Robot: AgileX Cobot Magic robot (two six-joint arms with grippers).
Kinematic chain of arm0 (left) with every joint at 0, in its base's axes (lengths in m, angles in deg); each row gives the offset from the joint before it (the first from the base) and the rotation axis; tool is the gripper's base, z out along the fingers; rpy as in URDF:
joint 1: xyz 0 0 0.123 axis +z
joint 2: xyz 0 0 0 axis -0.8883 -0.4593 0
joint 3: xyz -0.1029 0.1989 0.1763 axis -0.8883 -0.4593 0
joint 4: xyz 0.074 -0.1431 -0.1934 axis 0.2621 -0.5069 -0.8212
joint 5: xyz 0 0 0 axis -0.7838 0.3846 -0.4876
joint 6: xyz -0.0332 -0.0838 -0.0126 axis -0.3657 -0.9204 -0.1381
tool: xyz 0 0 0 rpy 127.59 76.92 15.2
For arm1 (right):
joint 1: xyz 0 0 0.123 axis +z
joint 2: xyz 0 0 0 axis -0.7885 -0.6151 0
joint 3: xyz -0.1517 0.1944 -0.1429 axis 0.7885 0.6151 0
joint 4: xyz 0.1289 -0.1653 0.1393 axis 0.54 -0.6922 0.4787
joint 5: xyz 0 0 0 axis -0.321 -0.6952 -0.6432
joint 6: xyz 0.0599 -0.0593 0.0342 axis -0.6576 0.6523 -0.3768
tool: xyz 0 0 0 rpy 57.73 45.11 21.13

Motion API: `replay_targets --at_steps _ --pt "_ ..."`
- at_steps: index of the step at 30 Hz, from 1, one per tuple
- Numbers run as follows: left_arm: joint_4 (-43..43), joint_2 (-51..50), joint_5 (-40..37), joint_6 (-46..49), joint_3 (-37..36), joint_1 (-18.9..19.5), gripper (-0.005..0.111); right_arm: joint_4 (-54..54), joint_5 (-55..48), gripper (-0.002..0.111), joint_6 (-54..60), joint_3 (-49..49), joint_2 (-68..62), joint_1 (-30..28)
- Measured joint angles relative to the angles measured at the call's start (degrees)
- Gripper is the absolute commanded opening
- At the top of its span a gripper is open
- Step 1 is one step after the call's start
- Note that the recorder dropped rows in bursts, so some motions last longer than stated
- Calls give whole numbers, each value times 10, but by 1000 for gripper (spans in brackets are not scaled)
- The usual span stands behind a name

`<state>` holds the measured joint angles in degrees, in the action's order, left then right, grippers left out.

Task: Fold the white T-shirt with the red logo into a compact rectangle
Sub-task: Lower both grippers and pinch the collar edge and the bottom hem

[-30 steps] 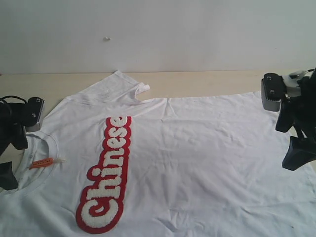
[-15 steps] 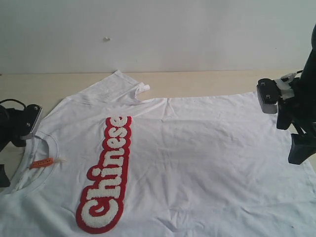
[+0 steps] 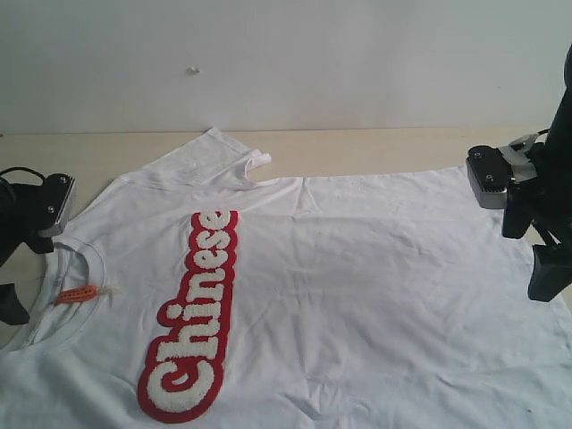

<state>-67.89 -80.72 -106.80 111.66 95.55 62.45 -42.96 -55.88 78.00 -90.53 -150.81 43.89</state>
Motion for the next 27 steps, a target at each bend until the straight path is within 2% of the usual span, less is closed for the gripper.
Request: replay_targets --at_steps 9,15,27 --pt "-85 22 -31 69 -5 -8 105 0 -4 105 0 0 0 0" --pt "-43 -31 1 18 -10 -10 105 8 -6 105 0 0 0 0" --pt "-26 -35 6 -3 -6 -10 105 8 -3 105 0 0 0 0"
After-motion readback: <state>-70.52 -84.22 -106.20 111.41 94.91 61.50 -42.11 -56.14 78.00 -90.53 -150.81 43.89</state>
